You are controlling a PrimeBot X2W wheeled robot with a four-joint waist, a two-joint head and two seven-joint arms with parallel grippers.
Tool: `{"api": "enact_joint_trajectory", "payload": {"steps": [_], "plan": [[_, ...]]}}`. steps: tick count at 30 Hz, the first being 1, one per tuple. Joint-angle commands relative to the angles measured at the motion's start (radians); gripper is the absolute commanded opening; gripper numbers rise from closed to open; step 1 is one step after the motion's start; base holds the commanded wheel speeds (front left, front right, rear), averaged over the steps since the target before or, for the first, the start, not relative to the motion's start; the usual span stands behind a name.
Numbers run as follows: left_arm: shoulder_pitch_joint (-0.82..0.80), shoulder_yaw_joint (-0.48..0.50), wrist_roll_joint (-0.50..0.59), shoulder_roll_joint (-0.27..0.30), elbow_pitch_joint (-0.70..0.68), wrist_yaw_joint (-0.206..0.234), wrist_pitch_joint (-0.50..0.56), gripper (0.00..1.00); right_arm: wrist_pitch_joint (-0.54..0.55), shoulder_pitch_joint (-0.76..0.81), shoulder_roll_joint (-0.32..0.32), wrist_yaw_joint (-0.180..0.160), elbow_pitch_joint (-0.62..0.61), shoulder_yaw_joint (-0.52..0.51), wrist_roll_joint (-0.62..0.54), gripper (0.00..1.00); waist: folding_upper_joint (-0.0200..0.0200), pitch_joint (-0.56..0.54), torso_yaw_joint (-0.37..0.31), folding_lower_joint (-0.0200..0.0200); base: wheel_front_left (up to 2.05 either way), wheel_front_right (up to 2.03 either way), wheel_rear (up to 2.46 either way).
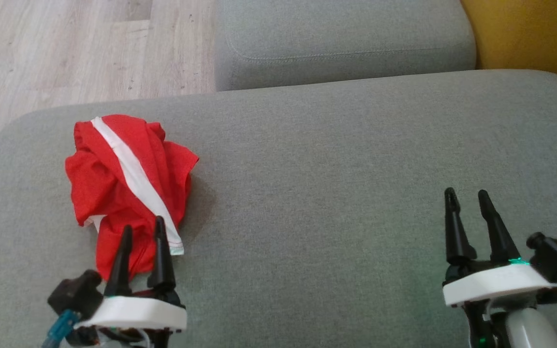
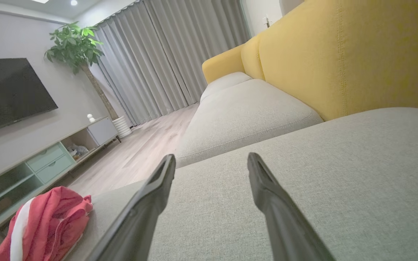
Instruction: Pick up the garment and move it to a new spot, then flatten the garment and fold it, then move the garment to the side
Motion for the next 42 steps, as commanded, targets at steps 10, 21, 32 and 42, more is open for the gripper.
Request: {"api": "enact_joint_trajectory", "payload": {"steps": [10,21,32,42], "plan": [[-0.051,-0.041,0.161,0.039,-0.038,0.049,-0.040,1.00,-0.041,-0.032,-0.008,-0.001,-0.054,0.043,-0.176,1.00,0.0000,-0.003,-0.009,0.0000,0.00,0.00,0.00],[-0.053,-0.110,0.347,0.094,-0.028,0.133,-0.075,1.00,-0.076,-0.029,-0.008,-0.001,-0.059,0.066,-0.367,1.00,0.0000,-0.010,-0.013,0.0000,0.00,0.00,0.00],[-0.064,-0.190,0.489,0.122,0.010,0.193,-0.107,1.00,-0.109,-0.019,-0.009,-0.001,-0.067,0.089,-0.506,1.00,0.0000,-0.019,-0.004,0.0000,0.00,0.00,0.00],[-0.030,-0.134,0.395,0.061,-0.064,0.165,-0.134,1.00,-0.135,0.004,-0.009,-0.001,-0.029,0.084,-0.321,1.00,0.0000,-0.023,-0.002,0.0000,0.00,0.00,0.00]]}}
